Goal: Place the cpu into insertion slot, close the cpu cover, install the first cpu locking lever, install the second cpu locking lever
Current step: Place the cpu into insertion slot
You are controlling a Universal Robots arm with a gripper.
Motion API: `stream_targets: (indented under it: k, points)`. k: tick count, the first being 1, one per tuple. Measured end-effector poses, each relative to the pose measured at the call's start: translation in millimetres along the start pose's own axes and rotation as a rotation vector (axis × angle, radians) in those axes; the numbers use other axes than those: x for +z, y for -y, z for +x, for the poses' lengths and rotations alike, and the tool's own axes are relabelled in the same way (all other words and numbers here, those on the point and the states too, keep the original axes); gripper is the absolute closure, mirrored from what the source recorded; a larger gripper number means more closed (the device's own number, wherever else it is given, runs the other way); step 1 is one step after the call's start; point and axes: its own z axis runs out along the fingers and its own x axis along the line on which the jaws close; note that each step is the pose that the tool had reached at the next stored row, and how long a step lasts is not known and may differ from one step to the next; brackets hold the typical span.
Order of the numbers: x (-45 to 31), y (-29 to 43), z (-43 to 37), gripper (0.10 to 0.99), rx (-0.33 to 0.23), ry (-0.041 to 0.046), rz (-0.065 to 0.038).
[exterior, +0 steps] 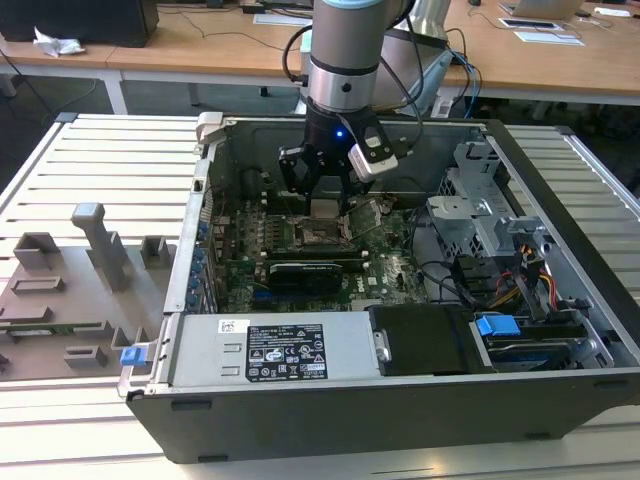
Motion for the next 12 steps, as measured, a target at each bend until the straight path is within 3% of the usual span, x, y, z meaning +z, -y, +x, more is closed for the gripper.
stream_targets:
  k: [7, 12]
  points:
    - [0.0, 0.0, 0.0, 0.545, 0.052, -0.0003, 0.001]
    - [0.4, 0.0, 0.0, 0.545, 0.15, -0.0008, 0.0]
